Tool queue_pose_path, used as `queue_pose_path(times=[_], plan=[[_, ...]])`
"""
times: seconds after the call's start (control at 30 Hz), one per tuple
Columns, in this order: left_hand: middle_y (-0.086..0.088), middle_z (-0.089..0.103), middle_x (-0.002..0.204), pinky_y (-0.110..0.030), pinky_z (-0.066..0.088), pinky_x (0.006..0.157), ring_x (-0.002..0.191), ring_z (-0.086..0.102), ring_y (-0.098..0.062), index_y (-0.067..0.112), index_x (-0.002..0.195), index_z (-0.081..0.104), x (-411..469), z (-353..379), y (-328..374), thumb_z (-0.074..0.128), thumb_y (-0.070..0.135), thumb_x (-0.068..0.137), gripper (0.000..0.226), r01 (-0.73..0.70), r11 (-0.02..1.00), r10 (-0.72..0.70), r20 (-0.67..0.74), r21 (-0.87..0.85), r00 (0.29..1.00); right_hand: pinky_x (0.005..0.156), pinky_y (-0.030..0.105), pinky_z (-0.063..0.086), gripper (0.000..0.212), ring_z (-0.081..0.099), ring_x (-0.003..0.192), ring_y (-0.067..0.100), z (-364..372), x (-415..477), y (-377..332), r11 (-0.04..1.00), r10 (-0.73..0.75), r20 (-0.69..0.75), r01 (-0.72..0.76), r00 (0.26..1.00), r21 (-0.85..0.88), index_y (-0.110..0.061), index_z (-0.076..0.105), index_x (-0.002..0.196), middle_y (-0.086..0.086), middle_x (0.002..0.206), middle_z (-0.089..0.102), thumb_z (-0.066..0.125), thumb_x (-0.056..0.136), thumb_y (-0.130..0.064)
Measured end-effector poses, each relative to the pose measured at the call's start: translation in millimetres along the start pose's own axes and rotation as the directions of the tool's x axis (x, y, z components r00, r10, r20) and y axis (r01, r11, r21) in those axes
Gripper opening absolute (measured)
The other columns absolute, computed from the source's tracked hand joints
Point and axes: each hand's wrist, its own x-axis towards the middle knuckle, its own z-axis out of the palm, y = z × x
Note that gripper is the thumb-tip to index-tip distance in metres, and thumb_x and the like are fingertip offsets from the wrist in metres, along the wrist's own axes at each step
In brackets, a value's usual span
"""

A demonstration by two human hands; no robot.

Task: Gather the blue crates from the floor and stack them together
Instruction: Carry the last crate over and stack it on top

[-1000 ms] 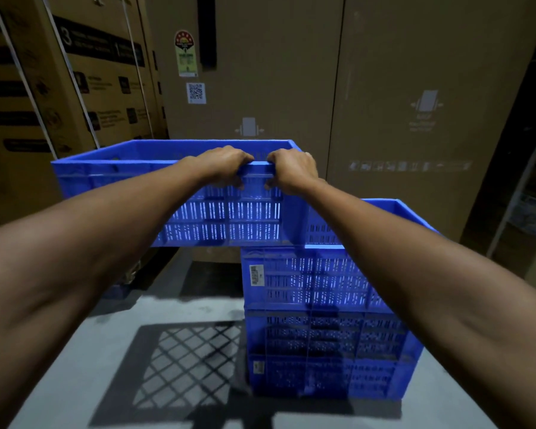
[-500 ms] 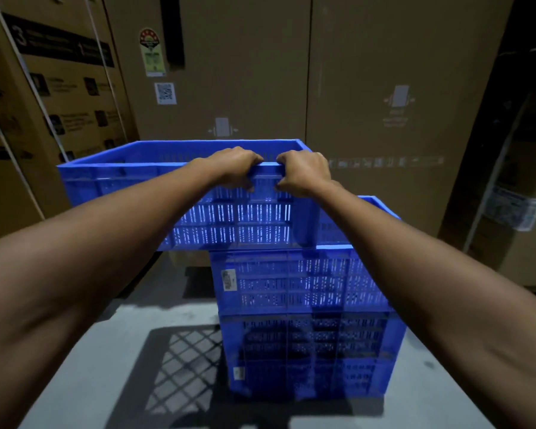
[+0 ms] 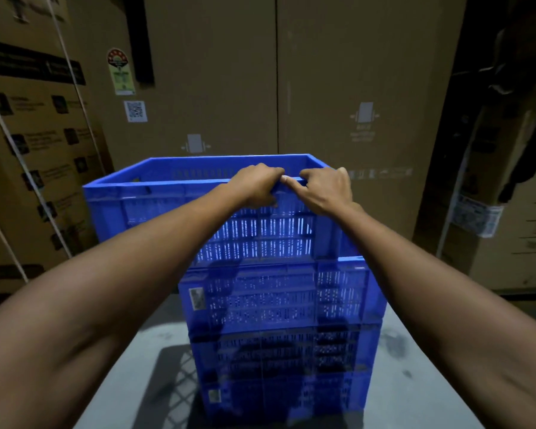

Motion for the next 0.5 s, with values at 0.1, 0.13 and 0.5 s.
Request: queue_pose_path(times=[0.1, 0.13, 0.5], plan=[[-0.009, 0.064, 0.098, -0.037, 0.041, 0.063, 0.092, 0.059, -0.033, 0.018, 0.108, 0.050, 2.9, 2.5, 5.8, 0.073, 0.043, 0.077, 0.046, -0.066, 0.998, 0.065, -0.053, -0.021, 0.996, 0.071, 0.039, 0.030, 0.068, 0.051, 0.066, 0.023, -3.6, -3.3, 18.9, 0.999, -0.009, -0.033, 0.008, 0.999, -0.042, -0.021, 0.050, 0.062, -0.005, 0.055, 0.048, 0.022, 0.085, -0.079], [-0.009, 0.064, 0.096, -0.037, 0.041, 0.062, 0.090, 0.059, -0.033, 0.020, 0.110, 0.049, -0.1, 3.4, 3.2, 0.068, 0.051, 0.079, 0.049, -0.067, 0.998, 0.067, -0.057, 0.001, 0.996, 0.071, 0.038, 0.030, 0.069, 0.051, 0.065, 0.022, -4.6, -4.9, 23.3, 0.999, -0.012, -0.031, 0.011, 0.999, -0.042, -0.021, 0.051, 0.061, -0.005, 0.054, 0.047, 0.022, 0.085, -0.079], [-0.007, 0.049, 0.065, -0.035, 0.032, 0.055, 0.070, 0.057, -0.035, 0.021, 0.067, 0.041, -27.0, 12.4, -31.7, 0.018, 0.075, 0.088, 0.063, 0.142, 0.983, -0.107, -0.266, 0.117, 0.958, 0.088, 0.043, 0.036, 0.075, 0.062, 0.087, 0.029, -15.3, -2.4, 45.1, 0.994, 0.074, 0.081, -0.067, 0.994, -0.084, -0.021, 0.065, 0.077, 0.006, 0.081, 0.068, 0.015, 0.088, -0.076]])
